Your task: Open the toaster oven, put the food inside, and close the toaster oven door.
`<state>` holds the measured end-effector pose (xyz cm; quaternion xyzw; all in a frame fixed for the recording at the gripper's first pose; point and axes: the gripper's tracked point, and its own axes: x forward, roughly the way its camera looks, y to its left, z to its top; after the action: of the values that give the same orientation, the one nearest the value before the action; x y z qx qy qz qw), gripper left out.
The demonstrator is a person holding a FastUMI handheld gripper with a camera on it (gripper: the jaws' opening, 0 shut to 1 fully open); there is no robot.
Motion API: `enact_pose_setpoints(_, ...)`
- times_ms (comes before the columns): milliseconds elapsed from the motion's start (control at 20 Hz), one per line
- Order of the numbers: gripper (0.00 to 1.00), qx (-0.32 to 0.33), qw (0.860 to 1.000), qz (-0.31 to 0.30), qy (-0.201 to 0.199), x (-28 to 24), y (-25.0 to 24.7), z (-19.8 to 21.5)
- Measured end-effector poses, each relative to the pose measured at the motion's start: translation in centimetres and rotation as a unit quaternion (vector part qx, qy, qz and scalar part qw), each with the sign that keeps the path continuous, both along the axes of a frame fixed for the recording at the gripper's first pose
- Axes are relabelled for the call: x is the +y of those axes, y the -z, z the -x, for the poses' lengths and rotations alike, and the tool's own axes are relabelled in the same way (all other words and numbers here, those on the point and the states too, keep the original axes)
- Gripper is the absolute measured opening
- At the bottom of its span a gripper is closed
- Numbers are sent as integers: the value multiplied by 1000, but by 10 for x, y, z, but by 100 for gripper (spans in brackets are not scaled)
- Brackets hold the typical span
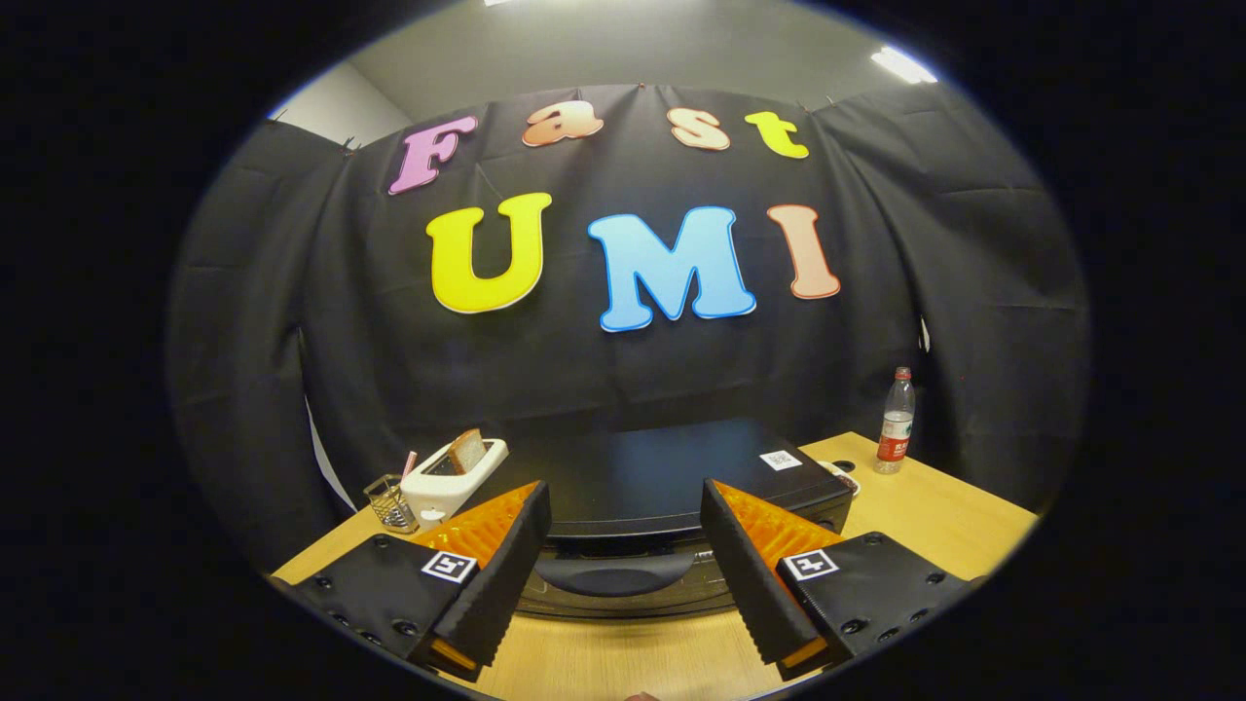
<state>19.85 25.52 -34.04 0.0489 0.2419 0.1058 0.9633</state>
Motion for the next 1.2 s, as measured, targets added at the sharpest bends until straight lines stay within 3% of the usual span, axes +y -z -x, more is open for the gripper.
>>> enact_pose_setpoints(400,98,40,998,38,-4,5,52,0)
enact_pose_setpoints(650,98,12,999,49,-1,6,51,3)
enact_pose_setpoints(1200,98,39,998,52,-19,-7,58,67)
